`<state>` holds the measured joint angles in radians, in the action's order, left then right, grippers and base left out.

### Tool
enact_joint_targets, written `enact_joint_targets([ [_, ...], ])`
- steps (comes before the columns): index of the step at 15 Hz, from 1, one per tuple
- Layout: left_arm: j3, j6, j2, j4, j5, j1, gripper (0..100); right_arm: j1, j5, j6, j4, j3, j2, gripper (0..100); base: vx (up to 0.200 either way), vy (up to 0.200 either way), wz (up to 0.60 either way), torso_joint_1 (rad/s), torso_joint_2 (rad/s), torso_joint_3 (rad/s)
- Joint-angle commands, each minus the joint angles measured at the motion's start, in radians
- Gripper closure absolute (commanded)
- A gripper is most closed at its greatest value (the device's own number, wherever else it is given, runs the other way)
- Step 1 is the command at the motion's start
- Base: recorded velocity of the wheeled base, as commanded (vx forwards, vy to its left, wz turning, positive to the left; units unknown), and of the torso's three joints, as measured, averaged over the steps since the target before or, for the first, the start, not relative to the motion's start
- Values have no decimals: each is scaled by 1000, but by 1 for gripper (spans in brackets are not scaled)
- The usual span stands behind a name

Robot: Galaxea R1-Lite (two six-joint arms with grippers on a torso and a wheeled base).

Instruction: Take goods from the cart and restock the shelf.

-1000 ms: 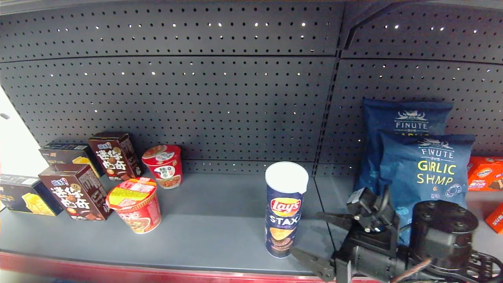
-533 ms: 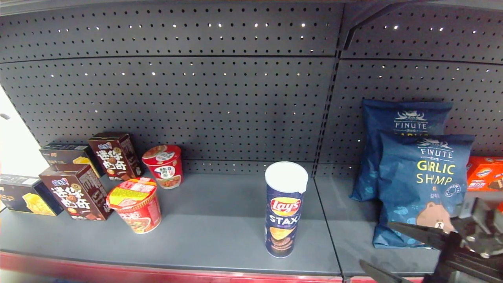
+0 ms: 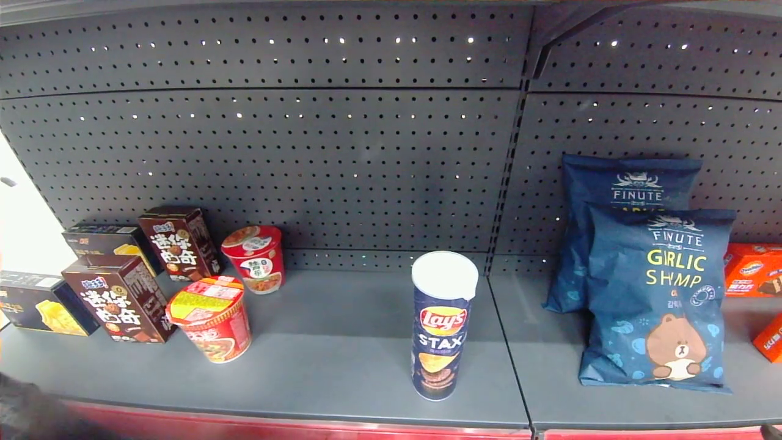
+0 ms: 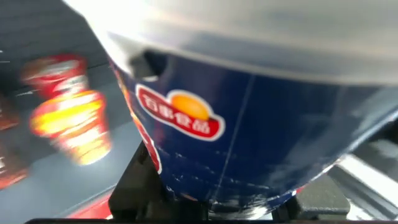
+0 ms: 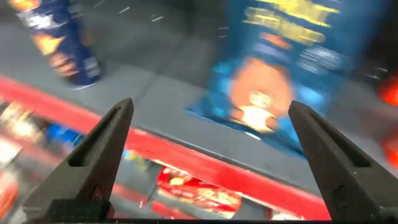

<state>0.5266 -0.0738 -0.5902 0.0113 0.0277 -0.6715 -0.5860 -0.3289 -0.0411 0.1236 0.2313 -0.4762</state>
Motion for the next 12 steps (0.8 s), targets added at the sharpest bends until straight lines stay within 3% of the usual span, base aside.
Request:
enact_joint_targets([
  [1,-4,-20,-238,-136,63,-2,100,112,-2,17,-4,-82,169,0,0,0,0,0,0,0],
  [3,-13,-20,-330,-221,64,27,100,221,-2,21,-24,-164,318,0,0,0,0,0,0,0],
  [5,-17,-12,-381,-241,64,27,100,279,18,24,-145,-194,476,0,0,0,0,0,0,0],
  [12,-19,25,-413,-241,63,35,100,275,30,46,-148,-191,476,0,0,0,0,0,0,0],
])
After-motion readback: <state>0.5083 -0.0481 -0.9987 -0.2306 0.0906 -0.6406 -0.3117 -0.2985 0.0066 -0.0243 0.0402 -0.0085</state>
